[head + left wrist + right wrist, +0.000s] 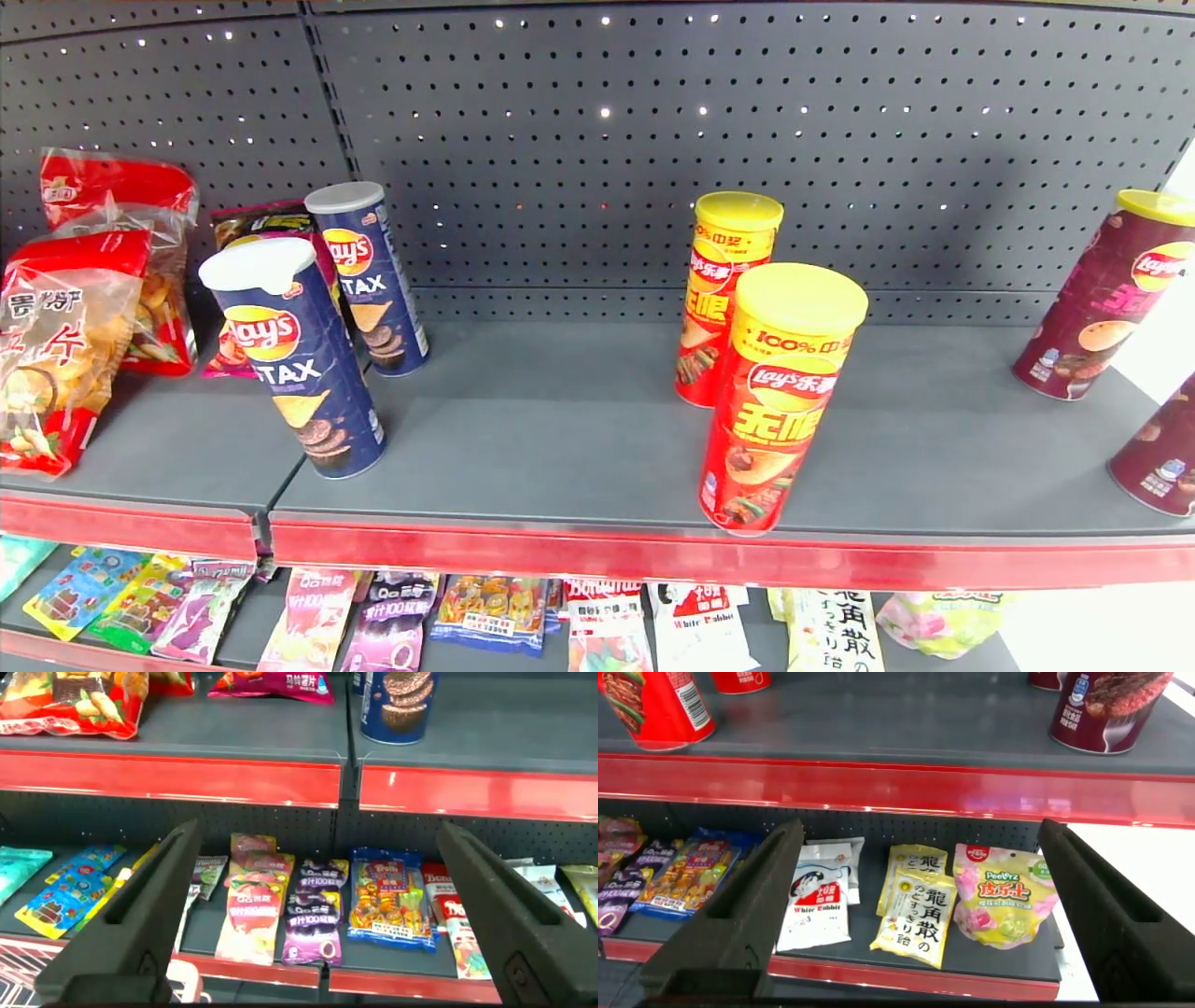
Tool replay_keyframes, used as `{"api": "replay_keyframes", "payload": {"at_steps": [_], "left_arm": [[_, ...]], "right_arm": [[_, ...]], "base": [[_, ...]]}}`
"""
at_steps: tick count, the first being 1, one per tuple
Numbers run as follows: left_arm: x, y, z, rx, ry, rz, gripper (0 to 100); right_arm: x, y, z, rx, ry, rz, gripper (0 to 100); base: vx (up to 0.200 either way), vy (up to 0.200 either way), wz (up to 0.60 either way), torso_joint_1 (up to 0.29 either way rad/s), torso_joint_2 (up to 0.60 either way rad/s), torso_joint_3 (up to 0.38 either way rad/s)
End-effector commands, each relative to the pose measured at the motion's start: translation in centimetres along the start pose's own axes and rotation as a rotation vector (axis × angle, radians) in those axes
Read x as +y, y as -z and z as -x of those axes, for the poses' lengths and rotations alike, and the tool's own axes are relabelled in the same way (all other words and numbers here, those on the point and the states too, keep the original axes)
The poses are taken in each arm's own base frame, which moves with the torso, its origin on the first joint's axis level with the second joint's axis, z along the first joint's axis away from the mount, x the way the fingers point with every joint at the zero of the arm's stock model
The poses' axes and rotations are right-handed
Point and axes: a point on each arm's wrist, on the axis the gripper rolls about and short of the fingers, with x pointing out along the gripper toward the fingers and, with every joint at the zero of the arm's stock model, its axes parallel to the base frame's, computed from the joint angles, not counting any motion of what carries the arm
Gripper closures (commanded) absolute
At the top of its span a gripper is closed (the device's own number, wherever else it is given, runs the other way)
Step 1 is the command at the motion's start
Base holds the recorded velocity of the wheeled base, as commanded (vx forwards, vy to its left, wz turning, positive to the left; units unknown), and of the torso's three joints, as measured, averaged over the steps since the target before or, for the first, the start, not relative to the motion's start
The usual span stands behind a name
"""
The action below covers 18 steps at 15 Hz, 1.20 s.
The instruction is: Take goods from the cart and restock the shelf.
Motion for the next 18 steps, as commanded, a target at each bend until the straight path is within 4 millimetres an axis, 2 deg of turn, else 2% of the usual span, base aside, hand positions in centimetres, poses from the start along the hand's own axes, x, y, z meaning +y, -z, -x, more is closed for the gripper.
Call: {"api": "replay_keyframes", "payload": {"at_steps": [1,11,12,13,14,15,16,18], "left_arm": [[0.0,0.0,0.0,-0.001,-0.001,0.000,0],[0.0,0.0,0.0,-0.001,-0.001,0.000,0],[0.0,0.0,0.0,-0.001,-0.001,0.000,0],[0.0,0.0,0.0,-0.001,0.001,0.000,0],[0.0,0.0,0.0,-0.001,-0.001,0.000,0],[0.0,0.0,0.0,-0.001,-0.001,0.000,0],[0.0,0.0,0.0,-0.001,-0.001,0.000,0],[0.0,0.0,0.0,-0.001,-0.001,0.000,0]], "right_arm": [[0.0,0.0,0.0,0.001,-0.001,0.000,0],[0.0,0.0,0.0,-0.002,-0.001,-0.003,0],[0.1,-1.7,0.4,-0.063,-0.032,-0.026,0],[0.1,-6.6,0.1,-0.065,-0.109,-0.105,0],[0.1,-10.2,-1.0,-0.049,-0.126,-0.151,0],[0.2,-13.2,-2.5,-0.028,-0.205,-0.109,0],[0.3,-14.2,-4.6,0.044,-0.253,-0.040,0],[0.5,-14.4,-10.5,0.250,-0.239,-0.001,0]], "base": [[0.000,0.000,0.00,0.000,0.00,0.000],[0.000,0.000,0.00,0.000,0.00,0.000],[0.000,0.000,0.00,0.000,0.00,0.000],[0.000,0.000,0.00,0.000,0.00,0.000],[0.000,0.000,0.00,0.000,0.00,0.000],[0.000,0.000,0.00,0.000,0.00,0.000],[0.000,0.000,0.00,0.000,0.00,0.000],[0.000,0.000,0.00,0.000,0.00,0.000]]}}
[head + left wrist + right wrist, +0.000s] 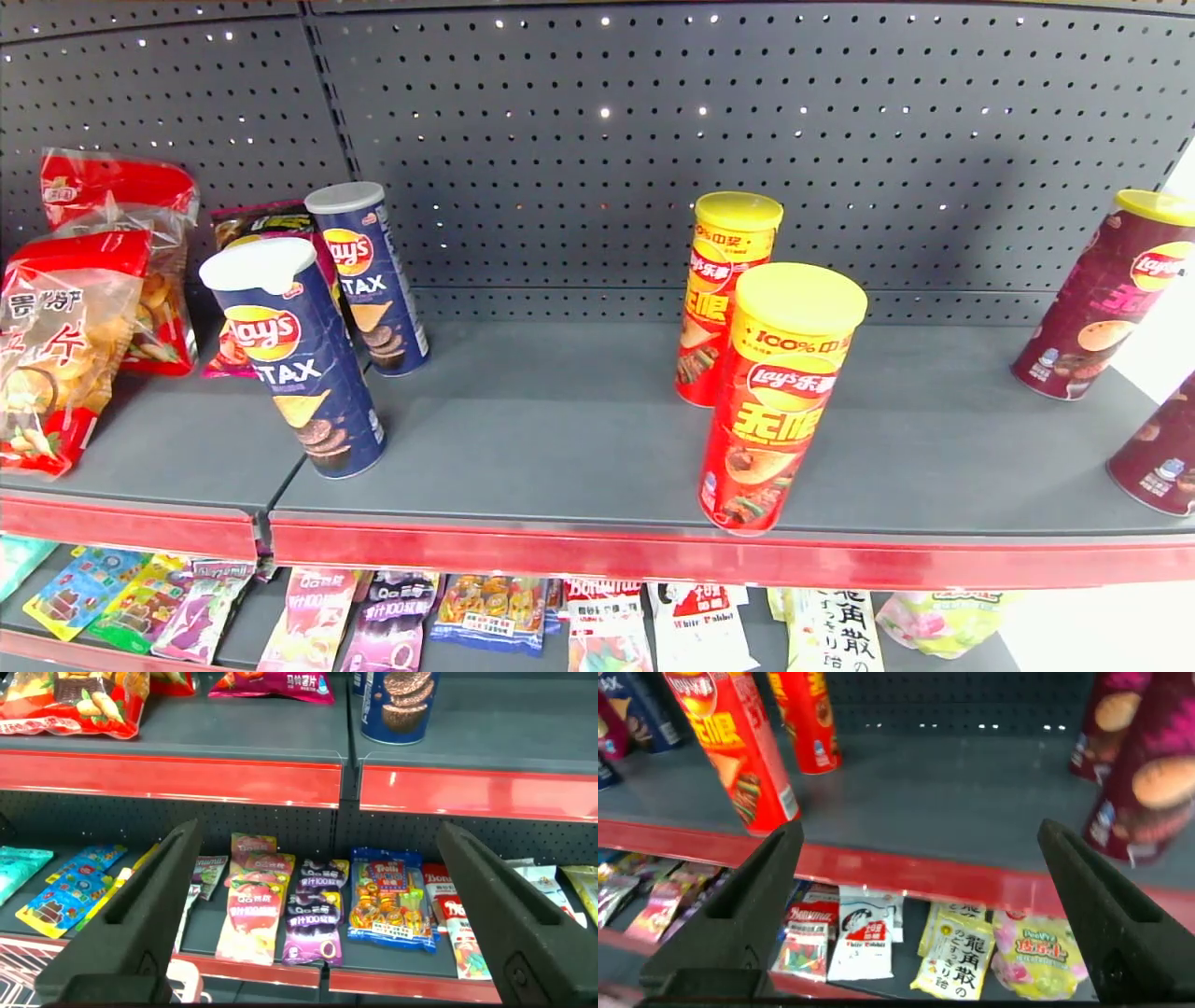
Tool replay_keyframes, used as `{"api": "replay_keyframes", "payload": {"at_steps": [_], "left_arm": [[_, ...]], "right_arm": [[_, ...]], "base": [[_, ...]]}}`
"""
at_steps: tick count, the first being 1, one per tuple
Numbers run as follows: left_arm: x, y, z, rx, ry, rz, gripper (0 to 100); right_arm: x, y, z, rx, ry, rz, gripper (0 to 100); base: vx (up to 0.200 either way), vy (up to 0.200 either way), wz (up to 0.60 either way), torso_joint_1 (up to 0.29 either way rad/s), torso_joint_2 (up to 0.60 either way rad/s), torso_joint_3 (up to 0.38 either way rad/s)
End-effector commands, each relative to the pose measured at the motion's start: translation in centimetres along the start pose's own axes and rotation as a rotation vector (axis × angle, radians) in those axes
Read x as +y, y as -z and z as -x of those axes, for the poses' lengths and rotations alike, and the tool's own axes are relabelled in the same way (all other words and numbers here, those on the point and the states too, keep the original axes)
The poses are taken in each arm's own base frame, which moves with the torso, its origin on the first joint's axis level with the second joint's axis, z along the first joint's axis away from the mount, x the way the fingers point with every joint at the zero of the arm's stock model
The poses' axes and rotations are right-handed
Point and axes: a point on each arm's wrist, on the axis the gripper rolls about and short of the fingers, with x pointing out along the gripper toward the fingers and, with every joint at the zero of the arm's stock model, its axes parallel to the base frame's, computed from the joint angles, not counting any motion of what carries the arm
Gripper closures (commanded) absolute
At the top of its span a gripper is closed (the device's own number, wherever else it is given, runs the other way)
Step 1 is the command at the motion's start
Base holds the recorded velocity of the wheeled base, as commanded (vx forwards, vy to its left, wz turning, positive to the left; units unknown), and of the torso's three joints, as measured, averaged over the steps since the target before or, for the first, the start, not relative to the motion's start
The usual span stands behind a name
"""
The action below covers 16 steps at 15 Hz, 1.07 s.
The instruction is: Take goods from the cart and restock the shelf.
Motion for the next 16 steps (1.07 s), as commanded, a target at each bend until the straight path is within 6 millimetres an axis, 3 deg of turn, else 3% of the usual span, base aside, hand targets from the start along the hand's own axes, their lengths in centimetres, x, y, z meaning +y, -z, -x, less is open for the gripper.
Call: {"api": "replay_keyframes", "payload": {"at_steps": [1,2,3,6,10,16], "left_arm": [[0.0,0.0,0.0,-0.001,-0.001,0.000,0],[0.0,0.0,0.0,-0.001,-0.001,0.000,0],[0.0,0.0,0.0,-0.001,0.001,0.000,0],[0.0,0.0,0.0,-0.001,-0.001,0.000,0],[0.0,0.0,0.0,-0.001,-0.001,0.000,0],[0.0,0.0,0.0,-0.001,-0.001,0.000,0]], "right_arm": [[-0.8,-3.5,-10.8,0.346,-0.111,0.021,0],[-0.8,-3.5,-10.8,0.346,-0.111,0.021,0],[0.3,-3.0,-14.8,0.459,-0.132,0.063,0],[2.0,-1.0,-19.2,0.602,0.000,0.163,0],[3.6,0.2,-21.6,0.668,-0.053,0.192,0],[4.8,1.1,-23.1,0.706,-0.087,0.217,0]], "base": [[0.000,0.000,0.00,0.000,0.00,0.000],[0.000,0.000,0.00,0.000,0.00,0.000],[0.000,0.000,0.00,0.000,0.00,0.000],[0.000,0.000,0.00,0.000,0.00,0.000],[0.000,0.000,0.00,0.000,0.00,0.000],[0.000,0.000,0.00,0.000,0.00,0.000]]}}
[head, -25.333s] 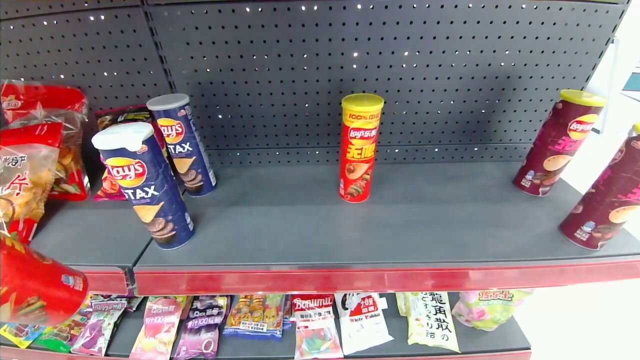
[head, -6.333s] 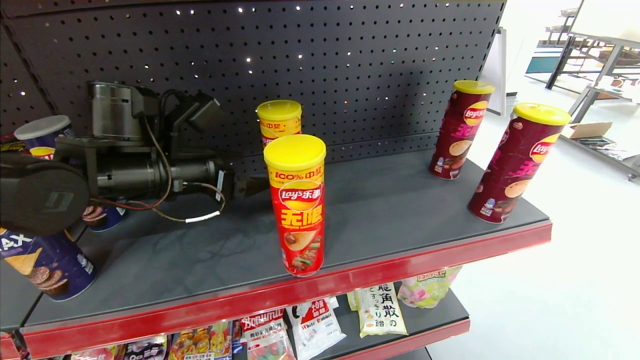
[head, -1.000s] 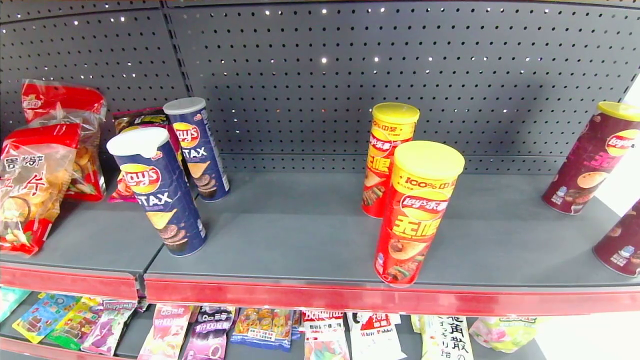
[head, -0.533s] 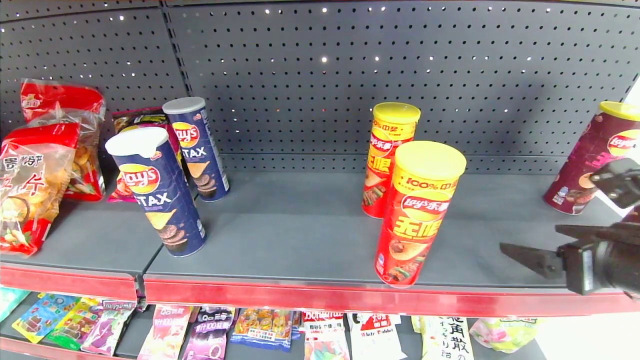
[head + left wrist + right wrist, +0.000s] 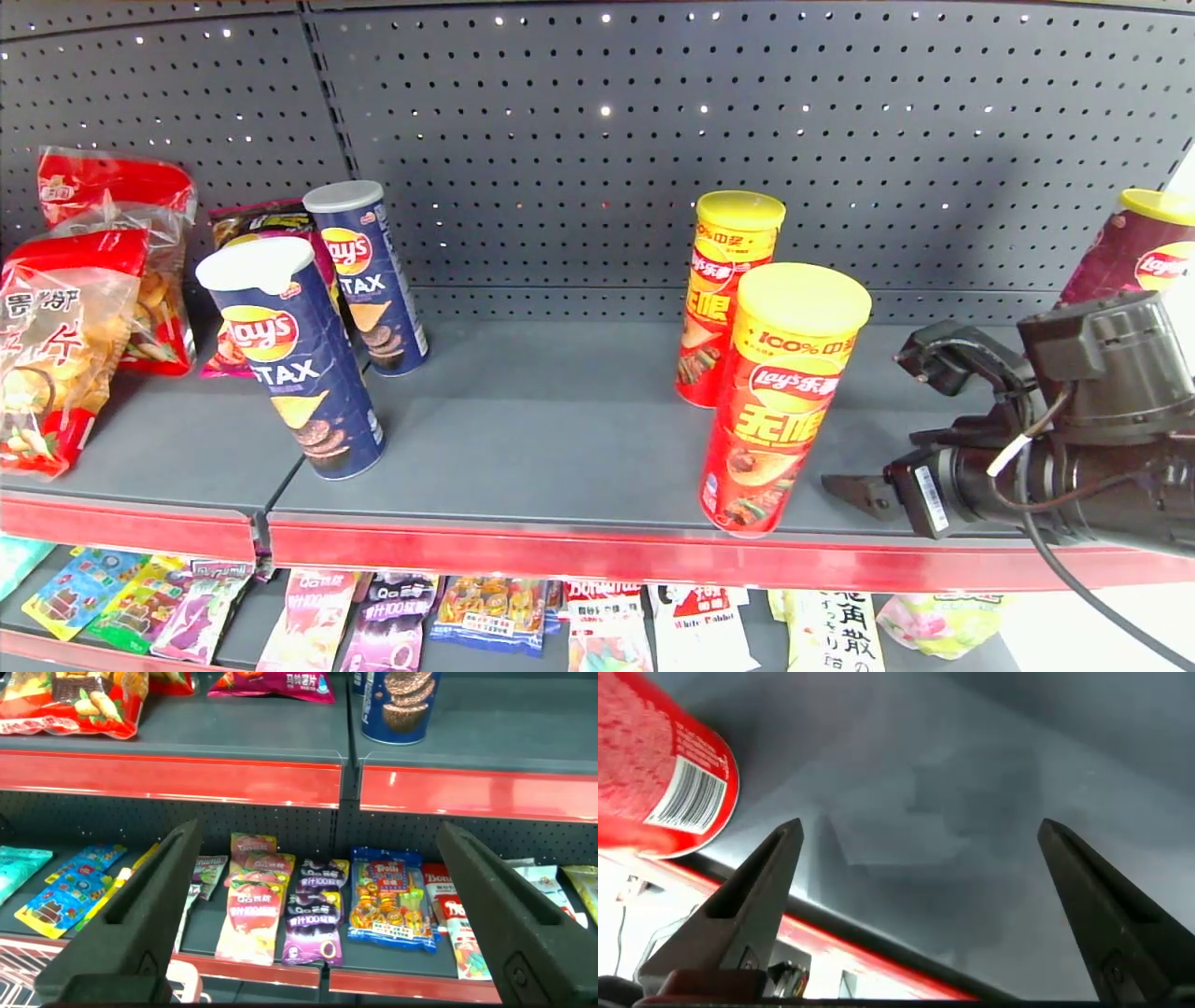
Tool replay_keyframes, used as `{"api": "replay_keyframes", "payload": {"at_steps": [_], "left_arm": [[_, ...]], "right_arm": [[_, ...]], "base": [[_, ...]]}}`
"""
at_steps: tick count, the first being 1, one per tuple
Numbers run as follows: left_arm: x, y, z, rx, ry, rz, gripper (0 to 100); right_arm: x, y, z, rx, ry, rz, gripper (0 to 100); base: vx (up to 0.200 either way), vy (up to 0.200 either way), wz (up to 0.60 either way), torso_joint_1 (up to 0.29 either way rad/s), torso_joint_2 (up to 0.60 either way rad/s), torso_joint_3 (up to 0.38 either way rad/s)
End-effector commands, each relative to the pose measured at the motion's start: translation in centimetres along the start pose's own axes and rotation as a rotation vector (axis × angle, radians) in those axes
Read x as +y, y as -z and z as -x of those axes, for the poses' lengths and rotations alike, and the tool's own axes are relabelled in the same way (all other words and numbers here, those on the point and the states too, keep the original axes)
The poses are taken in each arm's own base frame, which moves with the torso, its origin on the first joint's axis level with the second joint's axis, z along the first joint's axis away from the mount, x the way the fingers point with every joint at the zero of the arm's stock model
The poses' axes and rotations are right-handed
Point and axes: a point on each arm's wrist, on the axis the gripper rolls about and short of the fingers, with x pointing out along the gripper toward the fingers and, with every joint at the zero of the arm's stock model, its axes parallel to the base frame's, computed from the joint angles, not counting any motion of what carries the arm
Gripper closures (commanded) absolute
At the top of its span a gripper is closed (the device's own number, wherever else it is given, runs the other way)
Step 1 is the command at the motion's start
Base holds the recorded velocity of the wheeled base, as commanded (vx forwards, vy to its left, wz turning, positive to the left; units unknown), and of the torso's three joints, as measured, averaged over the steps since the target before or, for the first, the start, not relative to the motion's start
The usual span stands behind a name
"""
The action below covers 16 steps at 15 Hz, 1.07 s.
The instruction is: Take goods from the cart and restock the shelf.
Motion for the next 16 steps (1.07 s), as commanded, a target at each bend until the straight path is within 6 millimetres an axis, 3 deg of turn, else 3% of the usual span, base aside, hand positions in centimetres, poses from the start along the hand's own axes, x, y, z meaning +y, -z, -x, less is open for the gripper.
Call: {"api": "replay_keyframes", "payload": {"at_steps": [1,16], "left_arm": [[0.0,0.0,0.0,-0.001,-0.001,0.000,0],[0.0,0.0,0.0,-0.001,-0.001,0.000,0]], "right_arm": [[0.3,-0.1,-0.8,0.022,-0.005,0.008,0],[2.1,-0.6,-1.7,0.004,-0.056,0.050,0]], "base": [[0.000,0.000,0.00,0.000,0.00,0.000],[0.000,0.000,0.00,0.000,0.00,0.000]]}}
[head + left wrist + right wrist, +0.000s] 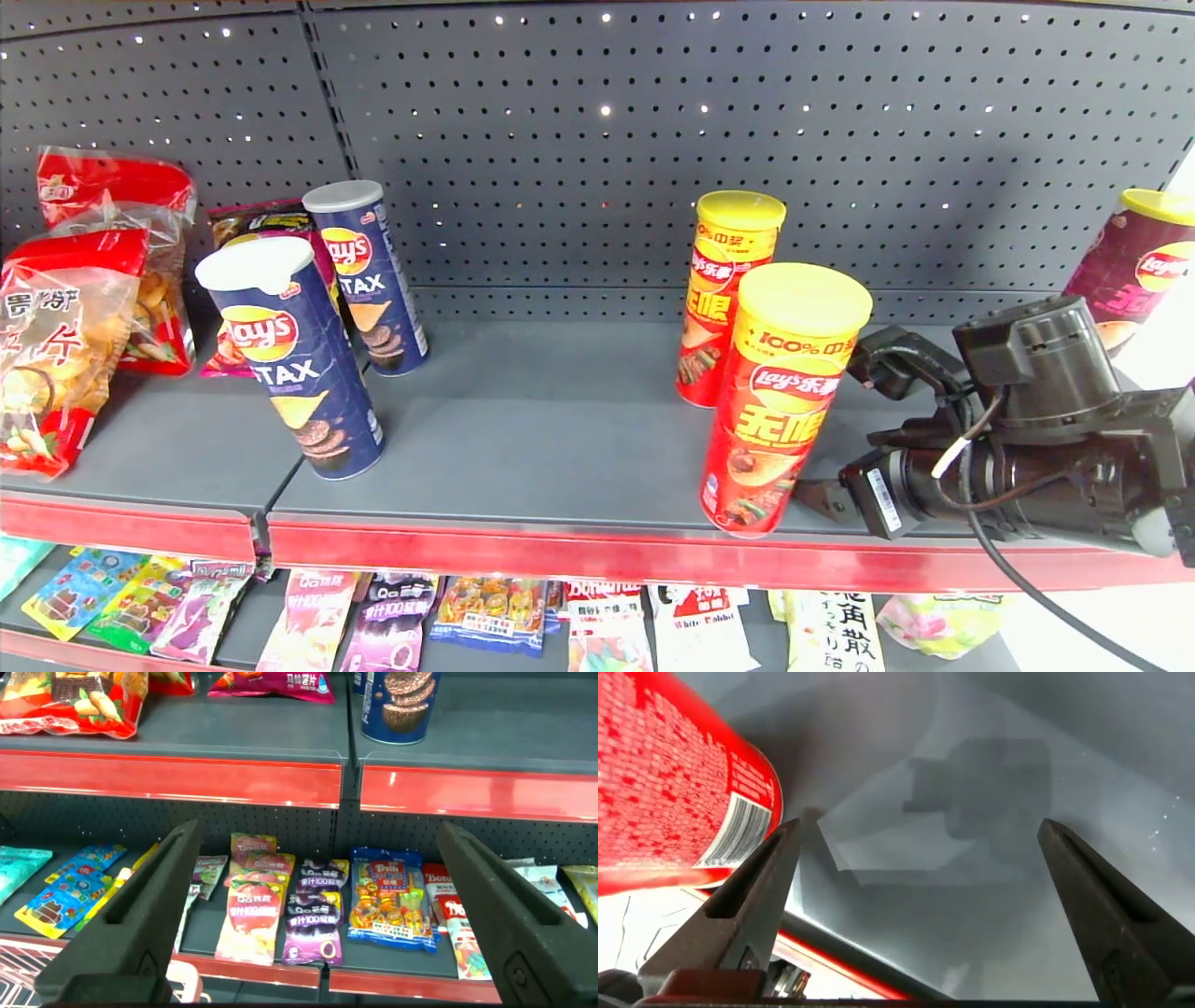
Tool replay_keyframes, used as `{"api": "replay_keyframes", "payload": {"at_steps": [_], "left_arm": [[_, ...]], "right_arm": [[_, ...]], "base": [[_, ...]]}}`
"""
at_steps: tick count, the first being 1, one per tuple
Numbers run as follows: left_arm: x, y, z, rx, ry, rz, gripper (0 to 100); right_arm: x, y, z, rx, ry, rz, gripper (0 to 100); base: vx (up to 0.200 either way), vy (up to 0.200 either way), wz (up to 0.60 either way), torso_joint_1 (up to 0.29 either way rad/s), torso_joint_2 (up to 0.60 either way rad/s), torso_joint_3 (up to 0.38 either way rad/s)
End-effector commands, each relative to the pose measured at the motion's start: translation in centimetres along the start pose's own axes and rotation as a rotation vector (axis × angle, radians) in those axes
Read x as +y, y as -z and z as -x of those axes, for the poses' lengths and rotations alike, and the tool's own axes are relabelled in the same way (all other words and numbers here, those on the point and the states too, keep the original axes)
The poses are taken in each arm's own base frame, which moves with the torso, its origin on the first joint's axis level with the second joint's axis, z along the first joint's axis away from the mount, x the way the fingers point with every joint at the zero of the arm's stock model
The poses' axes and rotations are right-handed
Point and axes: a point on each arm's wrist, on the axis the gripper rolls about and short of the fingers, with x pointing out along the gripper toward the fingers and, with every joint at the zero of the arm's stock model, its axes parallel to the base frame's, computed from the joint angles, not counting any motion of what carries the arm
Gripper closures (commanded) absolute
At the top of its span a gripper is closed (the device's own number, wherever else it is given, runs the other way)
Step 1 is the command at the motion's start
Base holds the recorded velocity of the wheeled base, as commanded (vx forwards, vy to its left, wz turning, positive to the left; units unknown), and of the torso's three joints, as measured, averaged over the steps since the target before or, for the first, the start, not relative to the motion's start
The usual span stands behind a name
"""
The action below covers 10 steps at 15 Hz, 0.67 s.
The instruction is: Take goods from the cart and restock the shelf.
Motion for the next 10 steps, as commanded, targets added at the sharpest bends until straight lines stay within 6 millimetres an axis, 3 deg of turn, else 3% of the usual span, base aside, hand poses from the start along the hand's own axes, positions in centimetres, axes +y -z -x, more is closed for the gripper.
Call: {"api": "replay_keyframes", "payload": {"at_steps": [1,10], "left_arm": [[0.00,0.00,0.00,-0.001,0.000,0.000,0],[0.00,0.00,0.00,-0.001,0.000,0.000,0]], "right_arm": [[0.42,-0.20,0.06,-0.008,-0.013,0.009,0],[1.19,-0.56,-0.24,-0.011,-0.030,0.028,0]], "base": [[0.000,0.000,0.00,0.000,0.00,0.000],[0.000,0.000,0.00,0.000,0.00,0.000]]}}
